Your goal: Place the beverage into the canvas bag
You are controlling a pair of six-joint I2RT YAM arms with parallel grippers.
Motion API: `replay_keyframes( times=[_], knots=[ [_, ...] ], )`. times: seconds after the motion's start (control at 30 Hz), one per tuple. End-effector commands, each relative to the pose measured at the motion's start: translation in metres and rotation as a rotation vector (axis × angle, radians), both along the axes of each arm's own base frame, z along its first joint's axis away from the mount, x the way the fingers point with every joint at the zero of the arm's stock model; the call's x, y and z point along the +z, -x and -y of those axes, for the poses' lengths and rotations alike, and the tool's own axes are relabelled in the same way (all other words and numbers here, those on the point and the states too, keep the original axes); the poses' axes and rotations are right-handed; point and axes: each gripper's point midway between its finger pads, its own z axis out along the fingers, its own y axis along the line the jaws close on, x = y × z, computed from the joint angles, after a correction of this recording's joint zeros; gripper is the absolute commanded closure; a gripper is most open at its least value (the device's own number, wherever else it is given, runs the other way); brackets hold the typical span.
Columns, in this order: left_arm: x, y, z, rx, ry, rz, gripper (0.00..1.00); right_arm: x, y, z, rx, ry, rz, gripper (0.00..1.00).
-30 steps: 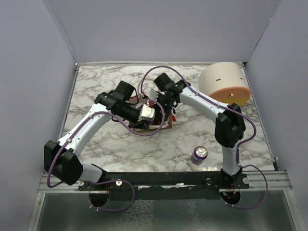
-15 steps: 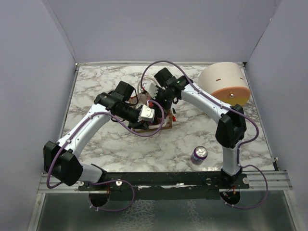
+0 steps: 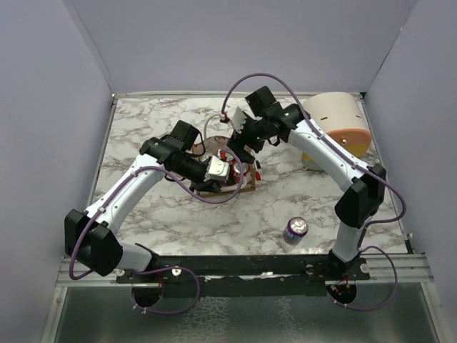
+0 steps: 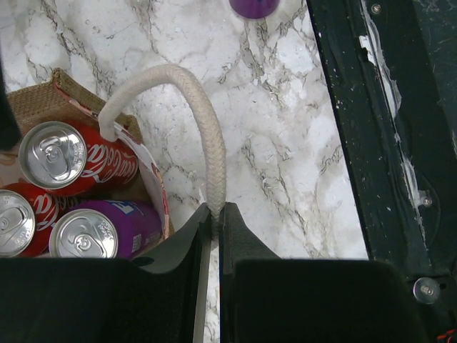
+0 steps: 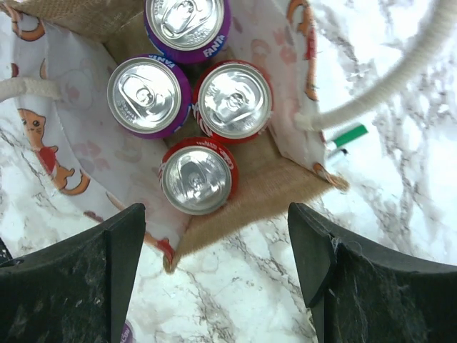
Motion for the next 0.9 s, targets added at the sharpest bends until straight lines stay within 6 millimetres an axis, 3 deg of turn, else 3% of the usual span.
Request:
replay_keyframes(
  times=[0.0,0.13,0.3,0.7,0.87],
  knots=[
    [0.019,0.015,0.006,-0.051,0.076,-0.013,1.00,0.051,0.003,0.013,-0.013,-0.107,0.092,0.21],
    [0.022,0.016,0.007,-0.054,0.087,-0.011,1.00,0.062,0.017,0.032,-0.010,-0.121,0.112,0.21],
    [0.022,0.018,0.007,-0.049,0.092,-0.020,1.00,0.054,0.049,0.060,0.046,-0.121,0.094,0.20],
    [0.012,0.007,0.012,0.004,0.096,-0.039,1.00,-0.008,0.155,0.112,0.224,-0.084,-0.055,0.13],
    [0.008,0.005,0.013,0.018,0.090,-0.056,1.00,-0.026,0.185,0.128,0.244,-0.076,-0.086,0.07]
  ],
)
